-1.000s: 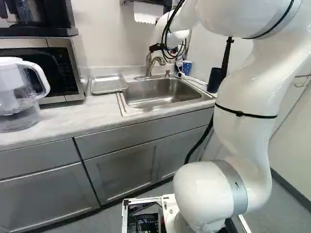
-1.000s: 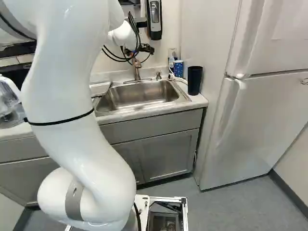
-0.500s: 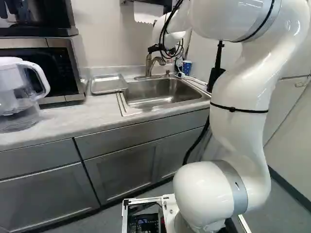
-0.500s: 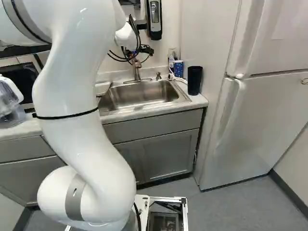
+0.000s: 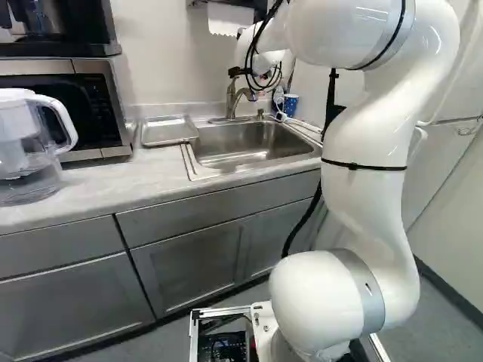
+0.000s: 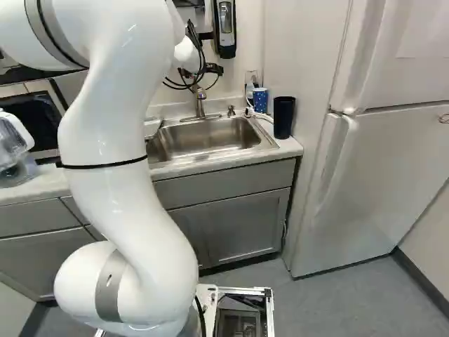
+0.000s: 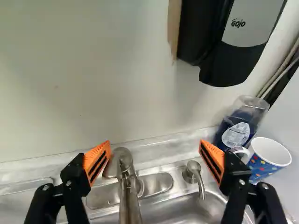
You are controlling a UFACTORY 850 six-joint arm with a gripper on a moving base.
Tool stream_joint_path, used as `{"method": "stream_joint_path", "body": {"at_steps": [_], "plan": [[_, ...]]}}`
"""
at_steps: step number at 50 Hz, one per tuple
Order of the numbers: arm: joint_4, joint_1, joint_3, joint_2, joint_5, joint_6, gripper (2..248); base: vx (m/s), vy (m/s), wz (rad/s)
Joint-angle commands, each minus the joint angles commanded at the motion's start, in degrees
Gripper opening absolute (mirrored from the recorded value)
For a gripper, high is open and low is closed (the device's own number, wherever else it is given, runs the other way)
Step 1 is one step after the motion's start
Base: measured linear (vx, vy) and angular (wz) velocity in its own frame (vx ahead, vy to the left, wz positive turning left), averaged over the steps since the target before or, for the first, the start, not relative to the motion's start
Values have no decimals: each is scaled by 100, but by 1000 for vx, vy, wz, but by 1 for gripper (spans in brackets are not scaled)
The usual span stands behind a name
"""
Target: Rinse the cup and place it in the tray
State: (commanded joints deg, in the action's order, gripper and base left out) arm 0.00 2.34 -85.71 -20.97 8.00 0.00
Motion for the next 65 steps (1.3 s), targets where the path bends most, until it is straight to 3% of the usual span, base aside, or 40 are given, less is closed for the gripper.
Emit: {"method": "stream_joint_path", "body": {"at_steps": [16,33,51,65], "plan": [[0,30,37,31,0,0,247,0,0,0],[0,64,530,456,-120,0,247,0,0,0],[0,-105,954,831,-475,0,247,0,0,0],[0,-241,842,731,-570,0,247,0,0,0]]}}
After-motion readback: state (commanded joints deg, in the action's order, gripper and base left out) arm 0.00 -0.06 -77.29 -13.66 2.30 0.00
